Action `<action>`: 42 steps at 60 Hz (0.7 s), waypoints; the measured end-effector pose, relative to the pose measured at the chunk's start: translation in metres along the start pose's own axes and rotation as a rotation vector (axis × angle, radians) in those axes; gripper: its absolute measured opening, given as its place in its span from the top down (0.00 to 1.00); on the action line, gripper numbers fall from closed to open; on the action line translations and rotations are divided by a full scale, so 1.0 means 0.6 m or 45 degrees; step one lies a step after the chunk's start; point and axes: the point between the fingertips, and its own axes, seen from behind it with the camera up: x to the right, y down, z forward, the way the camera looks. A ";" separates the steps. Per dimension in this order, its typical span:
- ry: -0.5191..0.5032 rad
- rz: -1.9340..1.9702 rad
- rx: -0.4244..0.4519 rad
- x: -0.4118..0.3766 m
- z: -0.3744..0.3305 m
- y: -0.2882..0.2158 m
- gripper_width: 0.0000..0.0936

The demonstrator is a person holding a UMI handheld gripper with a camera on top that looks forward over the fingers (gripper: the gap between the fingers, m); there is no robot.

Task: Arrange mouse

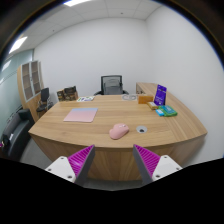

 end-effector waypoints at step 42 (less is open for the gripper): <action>0.042 0.158 -0.063 0.035 0.392 -0.052 0.13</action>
